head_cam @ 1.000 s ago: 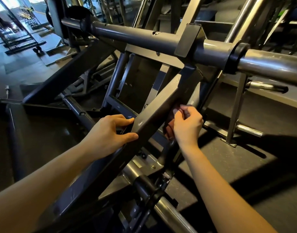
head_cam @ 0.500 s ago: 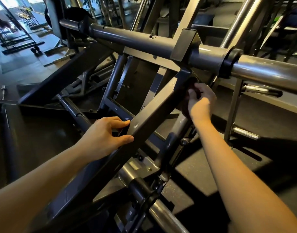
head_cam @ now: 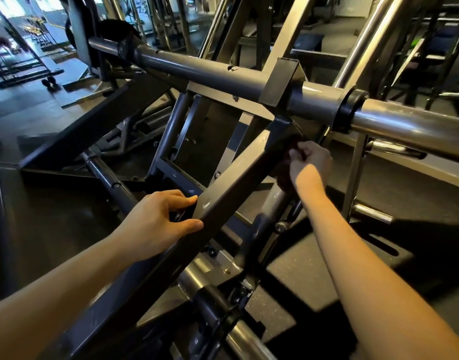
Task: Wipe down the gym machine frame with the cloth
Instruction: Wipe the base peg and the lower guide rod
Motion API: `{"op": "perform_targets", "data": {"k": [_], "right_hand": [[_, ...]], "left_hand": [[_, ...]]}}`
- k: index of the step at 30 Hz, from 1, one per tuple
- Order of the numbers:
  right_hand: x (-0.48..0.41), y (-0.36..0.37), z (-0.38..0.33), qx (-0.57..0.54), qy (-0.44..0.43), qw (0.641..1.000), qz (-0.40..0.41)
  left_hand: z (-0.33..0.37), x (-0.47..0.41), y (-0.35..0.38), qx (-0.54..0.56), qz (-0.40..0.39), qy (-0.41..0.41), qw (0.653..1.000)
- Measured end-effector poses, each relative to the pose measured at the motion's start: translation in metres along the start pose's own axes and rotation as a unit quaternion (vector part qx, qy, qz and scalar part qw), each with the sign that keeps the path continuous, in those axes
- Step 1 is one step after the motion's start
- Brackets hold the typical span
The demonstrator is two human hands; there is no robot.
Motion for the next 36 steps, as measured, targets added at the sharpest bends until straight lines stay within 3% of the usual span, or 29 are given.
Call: {"op": "perform_targets", "data": {"k": [3,6,8,13,16,18,22,29,36], "right_hand": [[0.031,0.004,-0.002,-0.005,-0.008,1.0,-0.021],[0.098,0.004,-0.011,-0.053,-0.108,0.992,-0.026],[0.096,0.002,-0.013,-0.051,-0.142,0.988,-0.022],[0.001,-0.001,0.001,0.001,0.035,0.999,-0.031],[0.01,0.014,0.004,0.016,0.049,0.997,-0.061],[0.048,0.037,0.003,-0.032,0.083,0.991,-0.096],[0.099,0.054,0.0,-0.209,0.163,0.963,-0.051],[0.098,0.028,0.001,-0.203,0.15,0.968,0.011],[0.19,0.021,-0.028,-0.149,0.042,0.986,-0.062]], "left_hand": [[0.002,-0.002,0.0,0.006,-0.004,0.002,1.0],[0.0,-0.002,-0.001,0.005,-0.004,0.002,1.0],[-0.001,-0.003,-0.001,0.007,-0.004,0.001,1.0],[-0.003,-0.003,0.0,0.01,-0.001,0.002,1.0],[-0.005,-0.004,-0.001,0.001,-0.001,-0.001,1.0],[-0.006,-0.003,0.0,0.0,-0.003,-0.004,1.0],[-0.005,-0.001,0.002,-0.054,0.015,-0.008,0.998],[-0.004,0.012,-0.003,-0.025,0.011,-0.029,0.999],[-0.02,0.064,-0.034,-0.027,-0.057,-0.096,0.993]]}}
Point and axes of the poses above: each hand's wrist, its own x-axis away from the middle knuckle, its own y-axis out of the palm, z = x × y, the point moved 3 cm from there along -x, towards the middle knuckle, and after that the axes turned 10 degrees about x, right-handed, at the moved point
